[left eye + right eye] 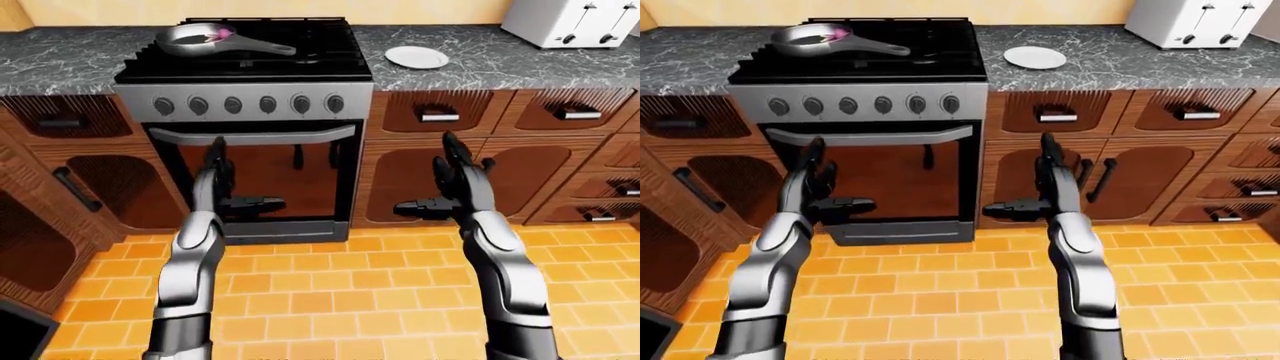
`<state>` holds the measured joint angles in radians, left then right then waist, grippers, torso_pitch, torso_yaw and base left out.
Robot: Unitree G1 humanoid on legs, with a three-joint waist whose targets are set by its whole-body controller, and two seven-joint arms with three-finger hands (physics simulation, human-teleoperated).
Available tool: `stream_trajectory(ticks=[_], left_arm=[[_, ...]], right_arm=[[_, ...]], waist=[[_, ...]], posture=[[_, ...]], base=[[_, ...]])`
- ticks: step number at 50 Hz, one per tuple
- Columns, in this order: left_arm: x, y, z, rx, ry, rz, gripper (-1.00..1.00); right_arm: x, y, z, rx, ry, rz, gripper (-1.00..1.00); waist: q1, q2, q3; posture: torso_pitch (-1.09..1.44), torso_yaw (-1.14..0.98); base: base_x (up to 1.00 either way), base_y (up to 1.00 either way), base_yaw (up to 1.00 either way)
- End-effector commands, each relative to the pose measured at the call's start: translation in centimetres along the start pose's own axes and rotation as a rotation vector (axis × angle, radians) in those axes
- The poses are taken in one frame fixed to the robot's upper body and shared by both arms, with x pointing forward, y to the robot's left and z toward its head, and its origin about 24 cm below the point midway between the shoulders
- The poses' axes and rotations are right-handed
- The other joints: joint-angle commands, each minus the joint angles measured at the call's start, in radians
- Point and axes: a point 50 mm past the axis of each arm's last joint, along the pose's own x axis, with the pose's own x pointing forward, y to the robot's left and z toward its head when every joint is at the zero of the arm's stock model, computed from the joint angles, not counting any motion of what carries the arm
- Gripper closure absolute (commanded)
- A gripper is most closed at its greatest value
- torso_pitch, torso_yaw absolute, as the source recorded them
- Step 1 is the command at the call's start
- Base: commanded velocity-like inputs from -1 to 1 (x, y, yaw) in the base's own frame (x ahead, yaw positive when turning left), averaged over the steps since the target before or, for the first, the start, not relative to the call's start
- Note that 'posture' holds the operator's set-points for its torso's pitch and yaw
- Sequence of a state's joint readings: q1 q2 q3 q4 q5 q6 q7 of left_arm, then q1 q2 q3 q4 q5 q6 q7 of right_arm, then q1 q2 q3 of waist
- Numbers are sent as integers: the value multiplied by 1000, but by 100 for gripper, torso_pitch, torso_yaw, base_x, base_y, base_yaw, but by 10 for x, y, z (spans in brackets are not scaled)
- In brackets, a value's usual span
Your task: Pick the beet from the pan and place it on the plate.
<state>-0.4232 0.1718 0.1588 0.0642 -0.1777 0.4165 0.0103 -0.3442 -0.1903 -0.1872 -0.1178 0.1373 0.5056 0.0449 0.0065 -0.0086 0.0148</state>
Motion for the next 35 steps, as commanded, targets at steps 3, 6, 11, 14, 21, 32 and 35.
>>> stream_trajectory(ticks=[3, 6, 11, 14, 21, 32, 35], left_arm=[[7, 0, 32, 12, -114, -13, -100], [11, 3, 41, 9, -120, -16, -100], [14, 5, 49, 13, -127, -28, -100], [15, 6, 52, 9, -127, -30, -100], [25, 12, 68, 20, -144, -15, -100], [34, 30, 106, -12, -189, 37, -100], [36, 35, 114, -15, -196, 46, -100]], right_arm=[[5, -9, 37, -15, -124, -9, -100], [7, -13, 46, -17, -142, -18, -100], [10, -16, 62, -11, -160, -9, -100], [11, -18, 70, -5, -166, -13, -100], [16, -26, 89, -17, -178, -31, -100], [21, -37, 114, 12, -186, -39, -100], [22, -38, 119, 15, -193, -39, -100]], waist=[[0, -1, -25], [1, 0, -23], [0, -2, -23], [0, -2, -24], [1, -4, -24], [2, -4, -21], [1, -3, -17]], posture=[[0, 0], [0, 0], [0, 0], [0, 0], [0, 0], [0, 0], [0, 0]], base=[[0, 0, 0], [0, 0, 0], [0, 0, 0], [0, 0, 0], [0, 0, 0], [0, 0, 0], [0, 0, 0]])
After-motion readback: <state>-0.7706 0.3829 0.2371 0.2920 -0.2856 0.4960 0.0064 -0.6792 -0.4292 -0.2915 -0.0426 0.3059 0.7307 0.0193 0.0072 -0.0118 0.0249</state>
